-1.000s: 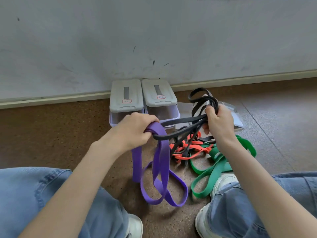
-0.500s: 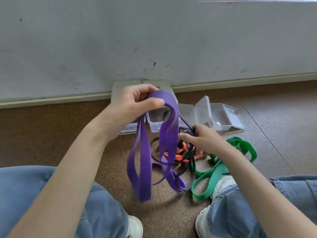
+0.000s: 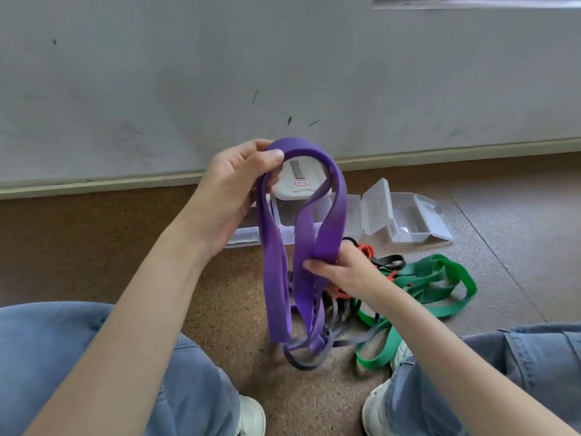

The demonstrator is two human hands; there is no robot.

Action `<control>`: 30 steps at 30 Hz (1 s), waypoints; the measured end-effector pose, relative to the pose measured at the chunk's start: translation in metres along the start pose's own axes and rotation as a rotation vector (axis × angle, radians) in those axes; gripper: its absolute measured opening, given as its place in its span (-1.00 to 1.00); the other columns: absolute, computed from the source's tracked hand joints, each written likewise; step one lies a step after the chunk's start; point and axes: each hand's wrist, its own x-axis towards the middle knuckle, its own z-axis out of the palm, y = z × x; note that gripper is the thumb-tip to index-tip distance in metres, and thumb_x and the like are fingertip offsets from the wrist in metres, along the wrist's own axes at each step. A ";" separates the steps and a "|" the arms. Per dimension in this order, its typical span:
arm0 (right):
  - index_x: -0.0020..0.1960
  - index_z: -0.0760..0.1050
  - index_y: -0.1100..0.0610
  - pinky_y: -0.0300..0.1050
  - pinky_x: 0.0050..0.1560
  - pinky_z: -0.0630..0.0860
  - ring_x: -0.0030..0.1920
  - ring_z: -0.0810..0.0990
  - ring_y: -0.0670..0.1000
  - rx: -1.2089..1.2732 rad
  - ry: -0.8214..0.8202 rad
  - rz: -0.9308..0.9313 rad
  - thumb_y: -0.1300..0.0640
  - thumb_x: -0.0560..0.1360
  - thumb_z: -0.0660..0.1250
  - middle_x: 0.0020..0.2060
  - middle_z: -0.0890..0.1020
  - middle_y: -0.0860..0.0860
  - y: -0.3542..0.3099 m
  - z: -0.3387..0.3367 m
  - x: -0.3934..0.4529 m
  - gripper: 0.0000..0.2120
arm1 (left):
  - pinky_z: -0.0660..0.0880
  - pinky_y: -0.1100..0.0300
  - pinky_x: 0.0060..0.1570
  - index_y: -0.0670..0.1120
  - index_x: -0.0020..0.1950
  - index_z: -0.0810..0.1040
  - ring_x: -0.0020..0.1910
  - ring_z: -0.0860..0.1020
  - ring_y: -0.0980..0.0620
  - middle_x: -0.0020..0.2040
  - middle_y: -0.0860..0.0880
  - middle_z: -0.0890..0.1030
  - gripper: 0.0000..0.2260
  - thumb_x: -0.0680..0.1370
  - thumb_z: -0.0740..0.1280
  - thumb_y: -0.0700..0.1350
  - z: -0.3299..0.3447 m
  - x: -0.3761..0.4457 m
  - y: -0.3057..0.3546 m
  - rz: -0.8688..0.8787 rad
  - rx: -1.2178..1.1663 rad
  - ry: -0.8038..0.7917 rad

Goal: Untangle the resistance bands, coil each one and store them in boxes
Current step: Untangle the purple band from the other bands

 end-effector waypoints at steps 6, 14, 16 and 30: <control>-0.33 0.62 0.10 -0.26 -0.44 0.49 -0.45 0.52 -0.10 0.636 0.302 -0.150 0.28 0.56 0.20 -0.46 0.58 -0.04 -0.046 -0.040 0.002 -0.63 | 0.43 0.48 -0.09 0.11 0.10 0.48 -0.04 0.53 0.30 -0.03 0.22 0.59 -0.70 0.43 0.46 -0.07 0.005 -0.016 -0.056 -0.335 0.475 -0.449; -0.18 0.46 0.19 -0.29 -0.35 0.49 -0.42 0.51 -0.11 1.182 0.426 -0.222 0.30 0.58 0.15 -0.42 0.54 0.00 -0.065 -0.050 0.001 -0.80 | 0.45 0.38 -0.28 -0.05 -0.16 0.58 -0.30 0.56 0.18 -0.33 0.12 0.60 -0.83 0.38 0.49 -0.27 0.024 -0.028 -0.101 -0.397 0.274 -0.217; -0.12 0.49 0.19 -0.28 -0.22 0.53 -0.29 0.56 -0.07 1.063 0.461 -0.202 0.34 0.54 0.20 -0.29 0.58 0.04 -0.056 -0.059 0.000 -0.86 | 0.47 0.34 -0.25 -0.11 -0.13 0.58 -0.29 0.59 0.16 -0.30 0.06 0.65 -0.83 0.37 0.47 -0.31 0.016 -0.023 -0.093 -0.374 0.209 -0.118; 0.31 0.24 -0.11 -0.35 0.16 0.38 0.19 0.42 -0.22 -0.283 -0.212 -0.199 0.04 0.28 0.55 0.19 0.46 -0.16 -0.025 -0.019 0.001 -0.28 | 0.52 0.23 -0.24 0.03 -0.10 0.57 -0.25 0.60 0.10 -0.20 0.07 0.65 -0.73 0.24 0.47 0.03 0.005 -0.006 -0.041 -0.268 0.804 -0.441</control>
